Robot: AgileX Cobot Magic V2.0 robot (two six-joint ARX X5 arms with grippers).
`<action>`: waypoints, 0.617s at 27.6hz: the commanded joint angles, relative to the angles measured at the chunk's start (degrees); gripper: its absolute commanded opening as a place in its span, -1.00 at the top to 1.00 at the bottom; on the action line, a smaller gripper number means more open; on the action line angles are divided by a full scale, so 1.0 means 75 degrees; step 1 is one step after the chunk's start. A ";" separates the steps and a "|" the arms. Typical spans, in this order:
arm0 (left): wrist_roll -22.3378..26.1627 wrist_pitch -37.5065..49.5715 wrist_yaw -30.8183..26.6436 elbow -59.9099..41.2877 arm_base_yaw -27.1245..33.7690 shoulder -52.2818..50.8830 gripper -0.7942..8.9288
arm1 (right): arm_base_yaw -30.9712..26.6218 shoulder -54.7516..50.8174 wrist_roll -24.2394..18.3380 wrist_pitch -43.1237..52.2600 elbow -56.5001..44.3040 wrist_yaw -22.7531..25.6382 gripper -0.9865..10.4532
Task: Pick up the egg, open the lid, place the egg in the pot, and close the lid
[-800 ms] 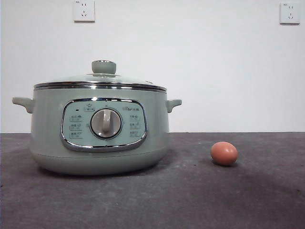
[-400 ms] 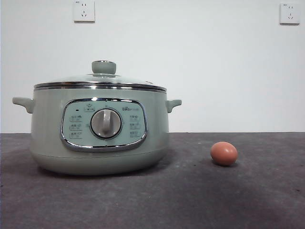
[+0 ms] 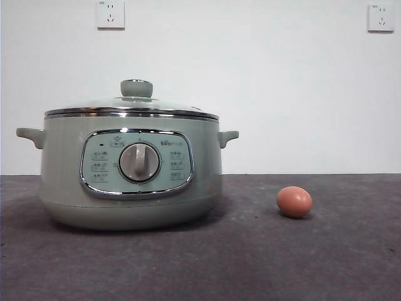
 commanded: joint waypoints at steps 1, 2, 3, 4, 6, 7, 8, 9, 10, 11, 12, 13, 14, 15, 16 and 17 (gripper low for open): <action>0.0388 -0.0393 0.0195 0.0405 0.0020 0.0216 0.85 | 0.0003 0.0341 -0.0455 -0.0568 0.0519 -0.0274 0.84; 0.0405 -0.0490 0.0236 0.0507 0.0017 0.0280 0.85 | 0.0003 0.0440 -0.0501 -0.0717 0.0656 -0.0370 0.84; 0.0458 -0.0606 0.0259 0.0624 0.0015 0.0356 0.85 | 0.0003 0.0551 -0.0562 -0.0877 0.0801 -0.0425 0.84; 0.0458 -0.0673 0.0262 0.0694 0.0009 0.0399 0.85 | 0.0003 0.0618 -0.0629 -0.0962 0.0886 -0.0428 0.84; 0.0458 -0.0717 0.0306 0.0769 0.0003 0.0466 0.85 | 0.0003 0.0729 -0.0731 -0.1151 0.1035 -0.0428 0.84; 0.0458 -0.0711 0.0318 0.0775 0.0000 0.0487 0.85 | 0.0003 0.0778 -0.0804 -0.1244 0.1099 -0.0428 0.84; 0.0458 -0.0714 0.0318 0.0775 0.0000 0.0501 0.85 | 0.0003 0.0813 -0.0842 -0.1300 0.1142 -0.0428 0.84; 0.0458 -0.0720 0.0321 0.0775 0.0000 0.0530 0.85 | 0.0003 0.0848 -0.0839 -0.1335 0.1174 -0.0425 0.82; 0.0458 -0.0731 0.0347 0.0775 0.0000 0.0542 0.84 | 0.0003 0.0871 -0.0839 -0.1341 0.1192 -0.0428 0.82; 0.0458 -0.0743 0.0376 0.0775 0.0000 0.0565 0.84 | 0.0003 0.0874 -0.0836 -0.1338 0.1195 -0.0425 0.82; 0.0455 -0.0761 0.0399 0.0775 0.0000 0.0586 0.83 | 0.0003 0.0898 -0.0839 -0.1329 0.1195 -0.0425 0.81; 0.0455 -0.0769 0.0463 0.0775 0.0000 0.0597 0.79 | 0.0003 0.0915 -0.0836 -0.1332 0.1198 -0.0425 0.77; 0.0455 -0.0769 0.0530 0.0775 0.0000 0.0632 0.69 | 0.0003 0.0918 -0.0836 -0.1338 0.1198 -0.0425 0.68; 0.0452 -0.0769 0.0592 0.0775 0.0000 0.0644 0.49 | 0.0003 0.0927 -0.0833 -0.1338 0.1198 -0.0425 0.53; 0.0452 -0.0769 0.0629 0.0775 0.0000 0.0682 0.09 | 0.0003 0.0979 -0.0831 -0.1335 0.1198 -0.0425 0.28; 0.0449 -0.0769 0.0632 0.0775 0.0000 0.0708 -0.29 | 0.0003 0.1017 -0.0825 -0.1358 0.1198 -0.0425 0.05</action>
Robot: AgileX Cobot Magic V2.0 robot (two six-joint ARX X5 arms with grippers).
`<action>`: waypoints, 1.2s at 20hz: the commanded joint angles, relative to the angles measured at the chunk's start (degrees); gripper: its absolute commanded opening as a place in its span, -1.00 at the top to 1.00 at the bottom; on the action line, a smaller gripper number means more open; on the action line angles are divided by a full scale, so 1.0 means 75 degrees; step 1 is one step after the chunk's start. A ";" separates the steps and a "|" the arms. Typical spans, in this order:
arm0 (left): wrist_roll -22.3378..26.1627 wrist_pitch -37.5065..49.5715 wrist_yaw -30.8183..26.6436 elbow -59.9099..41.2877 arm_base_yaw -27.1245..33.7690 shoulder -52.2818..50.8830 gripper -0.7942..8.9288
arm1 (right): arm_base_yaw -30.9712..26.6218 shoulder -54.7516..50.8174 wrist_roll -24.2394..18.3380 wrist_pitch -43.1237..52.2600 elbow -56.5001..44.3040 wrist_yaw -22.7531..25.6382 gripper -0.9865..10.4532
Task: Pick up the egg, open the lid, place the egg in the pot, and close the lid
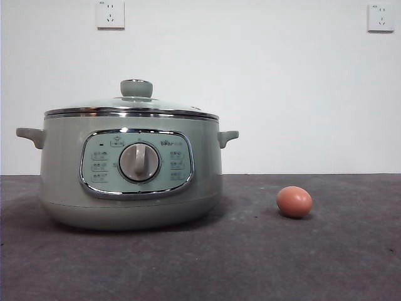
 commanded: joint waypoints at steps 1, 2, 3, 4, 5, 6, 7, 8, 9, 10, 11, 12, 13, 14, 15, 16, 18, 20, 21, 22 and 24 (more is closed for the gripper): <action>0.0090 0.0017 0.0079 0.0006 0.0000 0.0035 -0.41 | 0.0003 0.0050 -0.0050 -0.0076 0.0032 -0.0035 -0.15; 0.0090 0.0020 0.0152 0.0006 0.0000 0.0041 -0.41 | 0.0003 0.0076 -0.0050 -0.0157 0.0032 -0.0029 -0.24; 0.0093 0.0026 0.0181 0.0006 0.0000 0.0067 -0.40 | 0.0003 0.0140 -0.0052 -0.0204 0.0032 -0.0029 -0.23; 0.0093 0.0032 0.0178 0.0006 0.0000 0.0099 -0.40 | 0.0003 0.0149 -0.0052 -0.0224 0.0032 -0.0029 -0.23; 0.0093 0.0032 0.0181 0.0006 0.0000 0.0143 -0.40 | 0.0003 0.0169 -0.0052 -0.0230 0.0032 -0.0029 -0.23; 0.0093 0.0032 0.0181 0.0009 -0.0012 0.0201 -0.40 | 0.0003 0.0207 -0.0052 -0.0230 0.0032 -0.0029 -0.23; 0.0096 0.0050 0.0181 0.0009 -0.0047 0.0262 -0.40 | 0.0003 0.0239 -0.0050 -0.0230 0.0032 -0.0029 -0.23; 0.0096 0.0128 0.0181 0.0009 -0.0108 0.0356 -0.40 | 0.0003 0.0245 -0.0050 -0.0233 0.0032 -0.0029 -0.23; 0.0096 0.0265 0.0181 0.0012 -0.0198 0.0460 -0.40 | 0.0003 0.0274 -0.0050 -0.0236 0.0032 -0.0029 -0.23; 0.0096 0.0423 0.0181 0.0012 -0.0300 0.0580 -0.40 | 0.0003 0.0297 -0.0050 -0.0245 0.0032 -0.0029 -0.23; 0.0096 0.0638 0.0181 0.0012 -0.0437 0.0752 -0.40 | 0.0003 0.0332 -0.0050 -0.0265 0.0032 -0.0029 -0.23; 0.0096 0.0822 0.0178 0.0015 -0.0548 0.0912 -0.40 | 0.0003 0.0350 -0.0050 -0.0283 0.0032 -0.0029 -0.23; 0.0096 0.1003 0.0175 0.0038 -0.0691 0.1169 -0.40 | 0.0003 0.0393 -0.0050 -0.0300 0.0032 -0.0029 -0.23; 0.0096 0.1131 0.0175 0.0090 -0.0816 0.1425 -0.40 | 0.0003 0.0414 -0.0052 -0.0318 0.0032 -0.0029 -0.23; 0.0108 0.1247 0.0166 0.0195 -0.0982 0.1772 -0.40 | 0.0003 0.0449 -0.0050 -0.0329 0.0032 -0.0029 -0.22; 0.0169 0.1317 0.0111 0.0350 -0.1151 0.2136 -0.40 | 0.0003 0.0495 -0.0047 -0.0332 0.0032 -0.0032 -0.22; 0.0364 0.1376 -0.0210 0.0775 -0.1515 0.2868 -0.40 | 0.0003 0.0565 -0.0044 -0.0338 0.0032 -0.0032 -0.22; 0.0557 0.1378 -0.0554 0.1335 -0.1935 0.3675 -0.40 | 0.0003 0.0673 -0.0029 -0.0338 0.0032 -0.0032 -0.22; 0.0650 0.1370 -0.0766 0.1652 -0.2148 0.4127 -0.40 | 0.0003 0.0749 -0.0029 -0.0341 0.0032 -0.0032 -0.22; 0.0729 0.1373 -0.0988 0.1909 -0.2320 0.4511 -0.40 | 0.0003 0.0807 -0.0029 -0.0356 0.0032 -0.0032 -0.22; 0.0828 0.1367 -0.1390 0.2331 -0.2605 0.5190 -0.40 | 0.0003 0.0903 -0.0032 -0.0391 0.0032 -0.0032 -0.22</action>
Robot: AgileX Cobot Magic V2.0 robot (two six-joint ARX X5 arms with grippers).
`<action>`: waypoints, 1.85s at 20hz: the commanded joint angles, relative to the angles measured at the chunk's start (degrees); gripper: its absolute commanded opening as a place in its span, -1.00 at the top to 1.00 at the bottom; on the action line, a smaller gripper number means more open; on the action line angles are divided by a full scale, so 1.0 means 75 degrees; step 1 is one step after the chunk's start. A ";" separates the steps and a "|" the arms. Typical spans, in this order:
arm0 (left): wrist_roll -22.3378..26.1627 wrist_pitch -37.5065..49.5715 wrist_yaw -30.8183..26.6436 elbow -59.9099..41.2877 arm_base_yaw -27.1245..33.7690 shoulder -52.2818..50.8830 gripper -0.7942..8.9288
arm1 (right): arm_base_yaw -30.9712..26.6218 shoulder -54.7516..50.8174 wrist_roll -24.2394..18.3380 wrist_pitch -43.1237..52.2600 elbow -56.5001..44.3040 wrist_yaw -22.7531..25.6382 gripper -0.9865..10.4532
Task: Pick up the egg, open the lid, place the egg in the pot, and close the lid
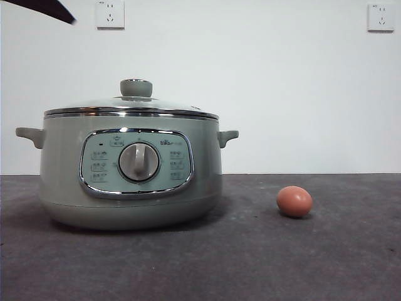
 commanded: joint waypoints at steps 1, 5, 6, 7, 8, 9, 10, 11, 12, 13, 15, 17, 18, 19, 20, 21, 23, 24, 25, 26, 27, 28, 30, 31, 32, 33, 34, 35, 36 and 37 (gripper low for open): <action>0.0303 0.0020 -0.0361 0.0358 -0.0312 0.0764 -0.40 | 0.0003 0.0073 -0.0026 -0.0012 0.0032 -0.0032 -0.22; 0.0545 0.0157 -0.1107 0.0685 -0.0833 0.1728 -0.40 | 0.0003 0.0154 -0.0023 0.0000 0.0032 -0.0029 -0.22; 0.0565 0.0242 -0.1285 0.0685 -0.0930 0.1897 -0.40 | 0.0003 0.0175 -0.0026 -0.0003 0.0032 -0.0029 -0.22; 0.0565 0.0280 -0.1341 0.0685 -0.1005 0.2037 -0.40 | 0.0003 0.0184 -0.0023 -0.0006 0.0032 -0.0029 -0.22; 0.0562 0.0277 -0.1335 0.0685 -0.1049 0.2159 -0.40 | 0.0003 0.0187 -0.0026 0.0000 0.0032 -0.0029 -0.22; 0.0562 0.0277 -0.1364 0.0685 -0.1081 0.2273 -0.40 | 0.0003 0.0187 -0.0023 -0.0003 0.0032 -0.0029 -0.22; 0.0560 0.0274 -0.1483 0.0685 -0.1096 0.2366 -0.40 | 0.0003 0.0187 -0.0023 -0.0003 0.0032 -0.0029 -0.22; 0.0560 0.0274 -0.1533 0.0685 -0.1096 0.2463 -0.38 | 0.0003 0.0187 -0.0023 -0.0003 0.0032 -0.0029 -0.22; 0.0551 0.0262 -0.1527 0.0685 -0.1096 0.2530 -0.38 | 0.0003 0.0187 -0.0023 -0.0006 0.0032 -0.0032 -0.22; 0.0504 0.0248 -0.1527 0.0685 -0.1096 0.2579 -0.38 | 0.0003 0.0187 -0.0023 -0.0003 0.0032 -0.0029 -0.22; 0.0495 0.0221 -0.1530 0.0685 -0.1093 0.2611 -0.35 | 0.0003 0.0187 -0.0023 0.0000 0.0032 -0.0029 -0.22; 0.0495 0.0221 -0.1524 0.0685 -0.1096 0.2611 0.03 | 0.0003 0.0189 -0.0026 0.0003 0.0032 -0.0029 -0.22; 0.0498 0.0213 -0.1495 0.0685 -0.1096 0.2611 0.17 | 0.0003 0.0187 -0.0026 0.0003 0.0032 -0.0026 -0.22; 0.0495 0.0213 -0.1495 0.0685 -0.1096 0.2611 0.27 | 0.0003 0.0187 -0.0026 0.0003 0.0032 -0.0026 -0.22; 0.0495 0.0210 -0.1495 0.0685 -0.1096 0.2611 0.35 | 0.0003 0.0187 -0.0026 0.0003 0.0032 -0.0026 -0.22; 0.0495 0.0210 -0.1495 0.0685 -0.1096 0.2611 0.42 | 0.0003 0.0189 -0.0026 0.0003 0.0032 -0.0026 -0.22; 0.0493 0.0184 -0.1466 0.0685 -0.1096 0.2611 0.54 | 0.0003 0.0187 -0.0023 0.0003 0.0032 -0.0026 -0.22; 0.0487 0.0157 -0.1431 0.0685 -0.1096 0.2611 0.60 | 0.0003 0.0187 -0.0026 0.0003 0.0032 -0.0026 -0.22; 0.0452 0.0128 -0.1434 0.0685 -0.1099 0.2611 0.61 | 0.0003 0.0187 -0.0026 0.0003 0.0032 -0.0026 -0.22; 0.0434 0.0096 -0.1434 0.0685 -0.1099 0.2611 0.61 | 0.0003 0.0189 -0.0023 0.0003 0.0032 -0.0026 -0.22; 0.0434 0.0058 -0.1434 0.0685 -0.1099 0.2611 0.70 | 0.0003 0.0189 -0.0023 0.0006 0.0032 -0.0026 -0.22; 0.0434 0.0044 -0.1437 0.0685 -0.1099 0.2611 0.81 | 0.0003 0.0189 -0.0023 0.0006 0.0032 -0.0026 -0.22; 0.0431 0.0050 -0.1402 0.0688 -0.1099 0.2608 0.85 | 0.0003 0.0195 -0.0023 0.0009 0.0032 -0.0026 -0.22; 0.0434 0.0052 -0.1279 0.0699 -0.1096 0.2605 0.85 | 0.0003 0.0221 -0.0023 0.0012 0.0032 -0.0026 -0.22; 0.0434 0.0052 -0.1236 0.0720 -0.1096 0.2602 0.85 | 0.0003 0.0236 -0.0023 0.0006 0.0032 -0.0023 -0.22; 0.0414 0.0044 -0.1236 0.0781 -0.1096 0.2600 0.85 | 0.0003 0.0283 -0.0020 0.0023 0.0032 -0.0026 -0.22; 0.0414 0.0041 -0.1236 0.0839 -0.1096 0.2585 0.85 | 0.0003 0.0303 -0.0020 0.0023 0.0032 -0.0023 -0.22; 0.0414 0.0047 -0.1236 0.0918 -0.1096 0.2532 0.85 | 0.0003 0.0350 -0.0020 0.0032 0.0032 -0.0023 -0.22; 0.0414 0.0041 -0.1236 0.1011 -0.1096 0.2492 0.85 | 0.0003 0.0388 -0.0017 0.0035 0.0032 -0.0023 -0.22; 0.0414 0.0009 -0.1236 0.1145 -0.1096 0.2439 0.85 | 0.0003 0.0440 -0.0017 0.0055 0.0032 -0.0023 -0.22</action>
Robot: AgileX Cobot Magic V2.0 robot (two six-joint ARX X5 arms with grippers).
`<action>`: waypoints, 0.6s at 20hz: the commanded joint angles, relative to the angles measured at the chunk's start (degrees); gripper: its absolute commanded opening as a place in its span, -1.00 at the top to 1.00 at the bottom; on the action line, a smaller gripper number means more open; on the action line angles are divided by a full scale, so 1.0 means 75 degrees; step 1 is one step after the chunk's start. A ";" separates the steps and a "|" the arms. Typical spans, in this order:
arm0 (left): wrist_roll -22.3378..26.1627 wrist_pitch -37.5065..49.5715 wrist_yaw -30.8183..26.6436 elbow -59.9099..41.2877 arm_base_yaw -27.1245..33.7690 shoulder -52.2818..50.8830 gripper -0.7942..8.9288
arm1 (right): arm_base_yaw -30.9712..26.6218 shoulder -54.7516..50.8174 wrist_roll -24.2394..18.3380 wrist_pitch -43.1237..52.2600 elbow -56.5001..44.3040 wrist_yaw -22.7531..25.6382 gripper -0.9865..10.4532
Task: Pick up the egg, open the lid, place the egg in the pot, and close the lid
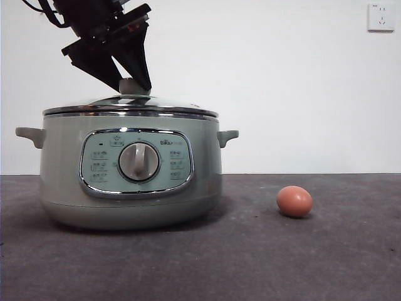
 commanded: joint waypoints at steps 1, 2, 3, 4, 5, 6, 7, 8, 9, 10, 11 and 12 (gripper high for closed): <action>-0.0055 0.0087 0.0140 0.0423 -0.0017 -0.0187 0.85 | 0.0003 0.0099 -0.0017 0.0064 0.0032 -0.0026 -0.22; -0.0058 0.0085 0.0140 0.0551 -0.0017 -0.0280 0.85 | 0.0003 0.0172 -0.0017 0.0079 0.0032 -0.0026 -0.22; -0.0058 0.0082 0.0140 0.0676 -0.0017 -0.0379 0.85 | 0.0003 0.0259 -0.0017 0.0108 0.0032 -0.0026 -0.22; -0.0058 0.0006 0.0137 0.0831 -0.0012 -0.0525 0.85 | 0.0006 0.0382 -0.0017 0.0157 0.0032 -0.0026 -0.22; -0.0058 -0.0090 0.0134 0.0956 -0.0009 -0.0659 0.85 | 0.0009 0.0501 -0.0006 0.0242 0.0032 -0.0026 -0.22; -0.0058 -0.0157 0.0128 0.1029 0.0017 -0.0886 0.85 | 0.0009 0.0688 0.0067 0.0393 0.0032 -0.0029 -0.22; -0.0058 -0.0189 0.0096 0.1029 0.0052 -0.1119 0.85 | 0.0035 0.0868 0.0175 0.0548 0.0032 -0.0029 -0.22; -0.0055 -0.0309 0.0073 0.1029 0.0122 -0.1443 0.85 | 0.0149 0.1116 0.0195 0.0734 0.0032 -0.0029 -0.21; -0.0058 -0.0431 0.0073 0.1029 0.0201 -0.1731 0.85 | 0.0300 0.1367 0.0233 0.0915 0.0032 -0.0026 -0.21; -0.0058 -0.0577 0.0073 0.1029 0.0303 -0.2043 0.85 | 0.0472 0.1644 0.0251 0.1090 0.0032 -0.0020 -0.21; -0.0058 -0.0734 0.0073 0.1029 0.0423 -0.2343 0.85 | 0.0638 0.1953 0.0262 0.1285 0.0032 -0.0009 -0.21; -0.0055 -0.0903 0.0073 0.1029 0.0545 -0.2617 0.85 | 0.0787 0.2244 0.0341 0.1472 0.0032 0.0047 -0.21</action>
